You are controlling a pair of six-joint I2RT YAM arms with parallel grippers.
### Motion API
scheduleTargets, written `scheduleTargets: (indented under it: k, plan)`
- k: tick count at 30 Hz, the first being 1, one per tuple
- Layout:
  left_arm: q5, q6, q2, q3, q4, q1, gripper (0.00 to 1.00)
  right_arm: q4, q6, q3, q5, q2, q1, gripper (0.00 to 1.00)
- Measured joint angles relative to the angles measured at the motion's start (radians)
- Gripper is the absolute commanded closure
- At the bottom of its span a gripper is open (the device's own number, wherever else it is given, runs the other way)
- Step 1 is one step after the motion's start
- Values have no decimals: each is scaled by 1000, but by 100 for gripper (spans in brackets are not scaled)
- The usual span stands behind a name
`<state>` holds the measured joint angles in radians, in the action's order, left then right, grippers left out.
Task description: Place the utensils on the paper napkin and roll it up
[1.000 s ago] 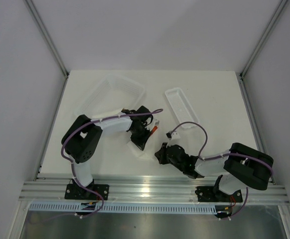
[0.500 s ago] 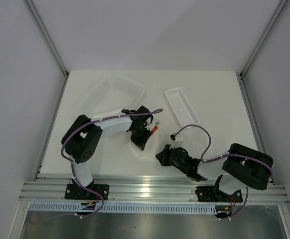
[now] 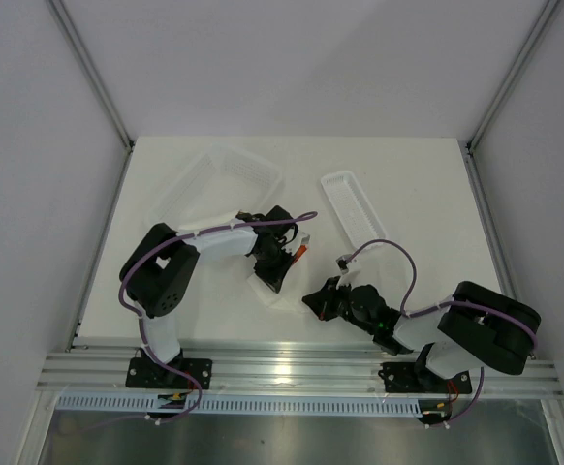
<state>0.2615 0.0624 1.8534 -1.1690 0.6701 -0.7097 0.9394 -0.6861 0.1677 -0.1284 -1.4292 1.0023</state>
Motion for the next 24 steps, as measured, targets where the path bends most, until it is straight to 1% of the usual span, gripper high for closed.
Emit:
scheduleTargets:
  k: [3,9,14,17,24]
  plan:
    - [0,0,0,0,0,0,81,71,5,5,62,-42,-24,100]
    - [-1,0,0,0,0,0,80,250,-48,6,164,-253,-55,100]
    - [-3,0,0,0,0,0,80,395,-117,6,194,-393,-61,100]
    - [-3,-1,0,0,0,-1,80,441,-142,6,198,-426,-62,100]
    - [-5,-1,-3,0,0,-1,74,446,-156,-3,190,-421,-62,100]
